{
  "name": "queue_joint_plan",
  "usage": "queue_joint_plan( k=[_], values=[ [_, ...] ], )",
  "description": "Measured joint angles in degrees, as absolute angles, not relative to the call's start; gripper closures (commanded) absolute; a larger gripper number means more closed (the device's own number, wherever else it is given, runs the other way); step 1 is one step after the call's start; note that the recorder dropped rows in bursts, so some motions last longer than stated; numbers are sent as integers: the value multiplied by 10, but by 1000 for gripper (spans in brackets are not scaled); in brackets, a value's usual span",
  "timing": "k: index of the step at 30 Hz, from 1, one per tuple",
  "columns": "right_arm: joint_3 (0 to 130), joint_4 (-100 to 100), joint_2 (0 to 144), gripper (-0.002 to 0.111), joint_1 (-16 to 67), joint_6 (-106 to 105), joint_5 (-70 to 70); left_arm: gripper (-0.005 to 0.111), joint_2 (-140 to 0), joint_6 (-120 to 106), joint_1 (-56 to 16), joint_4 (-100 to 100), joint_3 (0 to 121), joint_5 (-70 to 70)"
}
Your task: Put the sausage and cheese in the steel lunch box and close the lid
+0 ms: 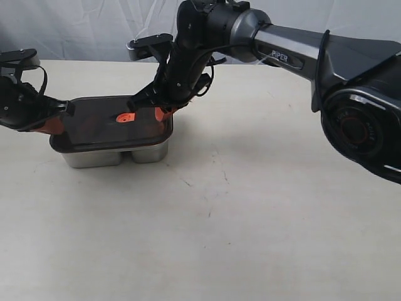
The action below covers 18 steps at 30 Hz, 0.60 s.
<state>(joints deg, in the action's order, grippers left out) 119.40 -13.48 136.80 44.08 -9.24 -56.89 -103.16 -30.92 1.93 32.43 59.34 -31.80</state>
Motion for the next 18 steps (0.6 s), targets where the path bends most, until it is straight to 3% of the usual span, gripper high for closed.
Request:
queue_joint_plan(
  k=[18],
  values=[
    [1202, -154, 1384, 109, 436, -92, -585, 107, -1043, -309, 19, 331, 599, -309]
  ],
)
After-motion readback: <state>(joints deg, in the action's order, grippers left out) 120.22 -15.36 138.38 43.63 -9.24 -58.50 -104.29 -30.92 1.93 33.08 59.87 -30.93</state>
